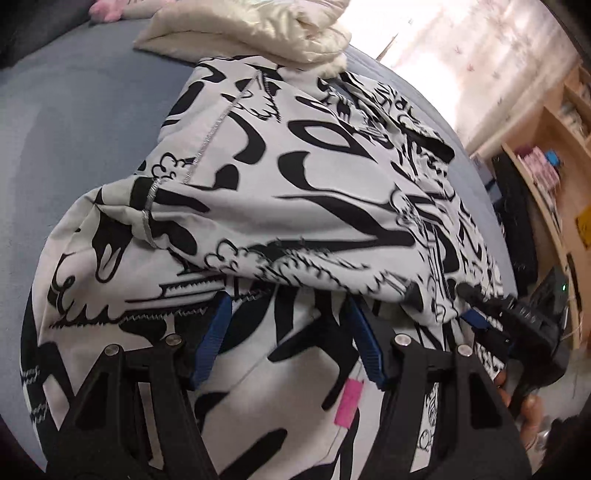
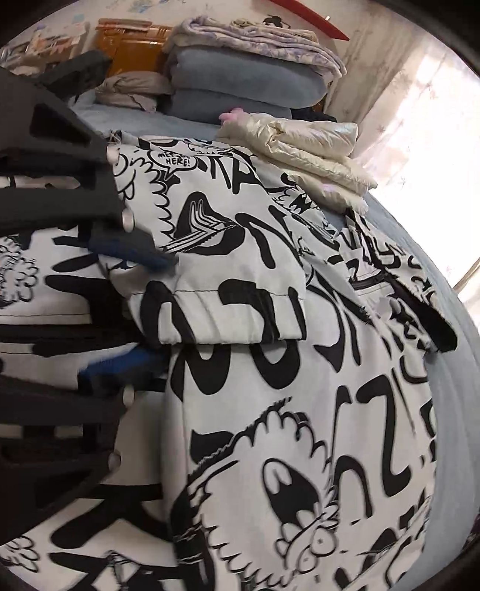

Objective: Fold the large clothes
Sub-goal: 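Grasp the jacket hem with the right gripper and lift it toward the hood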

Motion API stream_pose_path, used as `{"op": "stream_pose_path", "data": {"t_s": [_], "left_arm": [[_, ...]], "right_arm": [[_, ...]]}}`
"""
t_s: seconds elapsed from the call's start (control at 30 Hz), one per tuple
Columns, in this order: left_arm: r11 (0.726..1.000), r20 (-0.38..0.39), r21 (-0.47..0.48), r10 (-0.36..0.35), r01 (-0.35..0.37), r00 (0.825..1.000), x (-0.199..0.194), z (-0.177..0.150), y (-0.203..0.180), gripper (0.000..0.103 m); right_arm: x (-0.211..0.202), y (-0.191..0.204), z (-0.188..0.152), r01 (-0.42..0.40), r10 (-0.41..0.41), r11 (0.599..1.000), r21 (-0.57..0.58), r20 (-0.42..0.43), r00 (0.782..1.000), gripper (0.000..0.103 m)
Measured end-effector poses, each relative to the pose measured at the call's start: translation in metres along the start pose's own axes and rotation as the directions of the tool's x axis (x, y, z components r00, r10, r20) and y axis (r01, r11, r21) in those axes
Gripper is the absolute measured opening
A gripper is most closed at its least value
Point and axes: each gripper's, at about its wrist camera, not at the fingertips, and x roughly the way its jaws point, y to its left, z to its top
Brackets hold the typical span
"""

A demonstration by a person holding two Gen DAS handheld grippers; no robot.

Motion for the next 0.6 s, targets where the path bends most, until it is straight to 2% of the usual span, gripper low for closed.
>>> {"op": "stream_pose_path", "data": {"t_s": [0.13,0.27,0.3,0.43,0.5,0.53,0.6], "left_arm": [[0.999,0.012,-0.043,0.009,-0.008,1.000,0.003,0.006,0.007,0.061],[0.997,0.021,-0.072,0.032,-0.031,0.999,0.003,0.013,0.010,0.061],[0.996,0.026,-0.080,0.041,-0.038,0.999,0.003,0.015,0.012,0.061],[0.994,0.042,-0.093,0.063,-0.059,0.997,0.003,0.022,0.012,0.061],[0.995,0.045,-0.082,0.067,-0.063,0.997,0.004,0.024,0.010,0.061],[0.995,0.047,-0.073,0.069,-0.065,0.997,0.005,0.026,0.008,0.061],[0.996,0.034,-0.058,0.074,-0.072,0.997,0.010,0.026,0.006,0.061]], "right_arm": [[-0.013,0.017,0.007,-0.037,0.039,0.998,-0.060,0.036,0.999,0.013],[-0.042,0.058,0.021,-0.100,0.114,0.984,-0.150,0.092,0.989,0.010],[-0.047,0.069,0.025,-0.103,0.126,0.980,-0.170,0.132,0.983,0.010],[-0.066,0.099,0.045,-0.041,0.113,0.960,-0.278,0.247,0.963,0.009],[-0.066,0.099,0.056,-0.005,0.092,0.957,-0.289,0.289,0.953,0.009],[-0.065,0.095,0.058,0.022,0.059,0.966,-0.259,0.301,0.952,0.009],[-0.048,0.077,0.067,0.080,-0.012,0.971,-0.226,0.286,0.958,0.009]]}}
